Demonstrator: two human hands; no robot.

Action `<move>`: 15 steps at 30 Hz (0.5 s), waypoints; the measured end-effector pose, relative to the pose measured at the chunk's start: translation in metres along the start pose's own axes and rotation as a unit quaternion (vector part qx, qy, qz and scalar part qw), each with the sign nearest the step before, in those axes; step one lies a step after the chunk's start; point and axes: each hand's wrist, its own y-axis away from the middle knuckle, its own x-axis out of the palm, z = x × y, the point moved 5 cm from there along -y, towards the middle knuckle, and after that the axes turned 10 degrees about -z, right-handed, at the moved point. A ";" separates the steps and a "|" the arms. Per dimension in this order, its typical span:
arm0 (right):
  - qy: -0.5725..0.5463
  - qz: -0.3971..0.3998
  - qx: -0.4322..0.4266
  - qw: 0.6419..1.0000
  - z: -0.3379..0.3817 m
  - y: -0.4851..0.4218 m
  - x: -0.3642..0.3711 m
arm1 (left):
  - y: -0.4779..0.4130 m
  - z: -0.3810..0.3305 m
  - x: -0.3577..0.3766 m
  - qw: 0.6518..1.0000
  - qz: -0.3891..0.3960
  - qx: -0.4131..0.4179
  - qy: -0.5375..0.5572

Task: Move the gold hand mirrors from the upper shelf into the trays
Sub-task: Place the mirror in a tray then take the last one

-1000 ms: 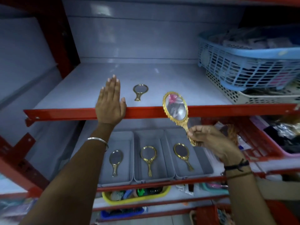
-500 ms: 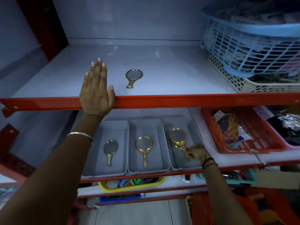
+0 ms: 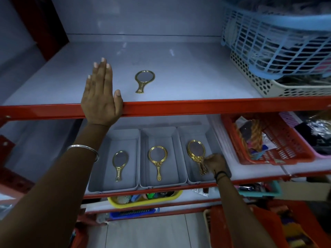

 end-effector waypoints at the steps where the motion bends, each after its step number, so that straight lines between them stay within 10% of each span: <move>1: -0.060 -0.009 -0.011 0.998 0.011 0.007 -0.009 | 0.000 -0.001 -0.001 1.000 0.005 0.000 0.002; 9: -0.348 0.029 -0.288 0.892 0.203 0.111 -0.092 | -0.009 -0.005 -0.017 0.997 0.078 -0.007 0.021; 15: -0.155 -0.042 -0.369 0.916 0.324 0.126 -0.062 | -0.006 0.011 -0.022 0.992 0.122 0.005 0.009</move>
